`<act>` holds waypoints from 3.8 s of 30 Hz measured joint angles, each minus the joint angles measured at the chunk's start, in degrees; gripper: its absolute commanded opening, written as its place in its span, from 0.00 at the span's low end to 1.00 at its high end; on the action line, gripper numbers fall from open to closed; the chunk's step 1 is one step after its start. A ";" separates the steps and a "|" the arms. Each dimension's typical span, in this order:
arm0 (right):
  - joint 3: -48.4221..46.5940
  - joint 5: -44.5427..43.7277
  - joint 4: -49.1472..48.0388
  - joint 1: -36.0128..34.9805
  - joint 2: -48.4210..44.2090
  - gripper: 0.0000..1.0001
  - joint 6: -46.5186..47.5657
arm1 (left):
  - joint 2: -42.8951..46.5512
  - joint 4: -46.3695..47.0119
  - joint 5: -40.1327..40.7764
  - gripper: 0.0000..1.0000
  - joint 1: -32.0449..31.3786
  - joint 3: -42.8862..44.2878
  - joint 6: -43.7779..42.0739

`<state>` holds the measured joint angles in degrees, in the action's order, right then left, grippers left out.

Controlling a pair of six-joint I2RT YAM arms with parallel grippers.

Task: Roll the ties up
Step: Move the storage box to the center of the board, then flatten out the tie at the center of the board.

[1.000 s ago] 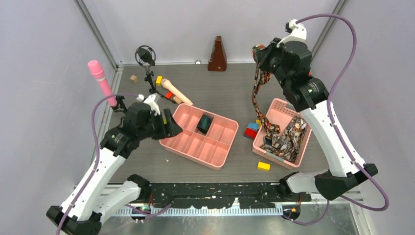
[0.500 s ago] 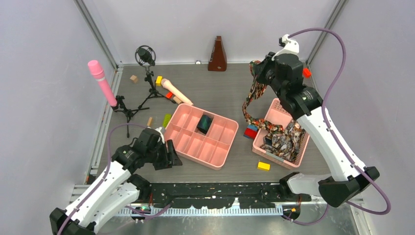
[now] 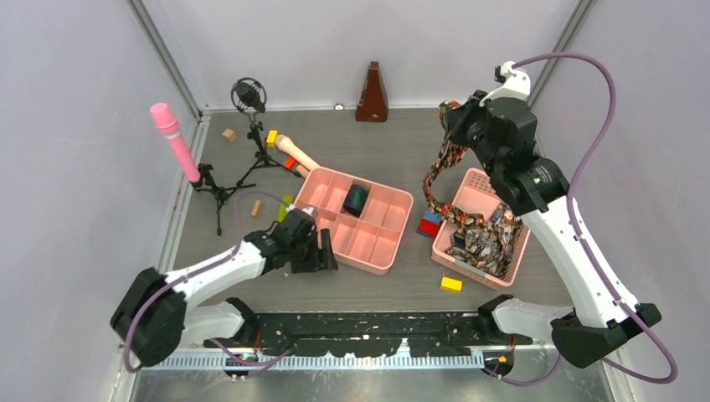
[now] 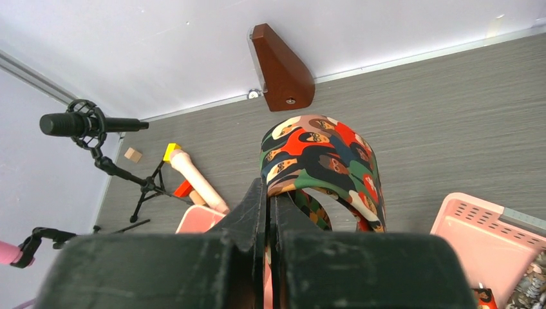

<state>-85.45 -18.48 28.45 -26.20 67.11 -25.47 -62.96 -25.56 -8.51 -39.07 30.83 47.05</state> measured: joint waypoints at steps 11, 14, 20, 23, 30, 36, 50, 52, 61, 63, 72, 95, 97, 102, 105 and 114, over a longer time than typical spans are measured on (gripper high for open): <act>-6.45 -2.86 4.55 0.00 0.76 0.00 1.51 | -32.26 16.00 5.31 0.70 0.42 23.52 -7.17; -7.93 -3.63 5.88 0.00 0.74 0.00 1.84 | -38.18 17.66 5.20 0.70 2.03 31.65 -8.90; -14.40 -5.49 8.81 0.00 1.60 0.00 3.02 | -45.75 18.78 3.48 0.71 5.99 42.84 -11.76; -21.81 -6.93 10.45 0.00 3.82 0.00 3.85 | -45.31 18.51 2.54 0.71 6.75 43.74 -13.31; -45.51 -9.53 13.99 0.00 12.48 0.00 6.29 | -36.02 17.33 -0.07 0.69 -1.73 39.69 -16.74; -61.18 -9.42 17.40 0.00 20.79 0.00 7.72 | -31.74 17.77 -1.79 0.64 -17.33 38.53 -19.30; -47.74 -9.51 15.61 0.00 15.15 0.00 7.26 | -37.59 23.85 -3.34 0.66 -29.90 34.82 -16.17; -44.70 -9.60 14.99 0.00 12.94 0.00 6.67 | -42.07 25.83 -3.63 0.67 -29.90 37.24 -15.98; -38.16 -10.84 11.76 0.00 7.28 0.00 5.20 | -63.87 25.22 -4.87 0.68 -28.20 62.55 -18.47; -35.98 -11.13 10.93 0.00 6.05 0.00 4.92 | -68.78 24.46 -5.38 0.69 -26.75 70.38 -19.34; -29.79 -11.54 7.21 0.00 3.04 0.00 4.22 | -84.98 15.28 -6.69 0.73 -18.47 101.00 -22.67; -19.28 -15.41 -2.32 0.00 -2.97 0.00 8.57 | -37.53 23.37 -11.43 0.74 -19.63 49.40 -25.51; -19.93 -14.51 -1.40 0.00 -2.21 0.00 8.72 | -34.10 23.69 -10.62 0.75 -19.37 45.33 -26.27; -23.87 -10.45 1.70 0.00 1.46 0.00 8.81 | -29.51 24.02 -7.43 0.77 -19.10 39.15 -28.24; -25.42 -7.43 3.58 0.00 3.50 0.00 8.70 | -27.63 24.04 -5.42 0.80 -19.10 37.55 -29.44; -26.88 1.40 6.45 0.00 6.80 0.00 8.72 | -21.81 26.01 -0.46 0.80 -18.34 34.82 -31.19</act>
<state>-112.33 -17.08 34.89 -26.20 73.91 -16.75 -84.77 0.45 -8.97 -57.41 65.65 15.86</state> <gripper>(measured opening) 0.037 0.798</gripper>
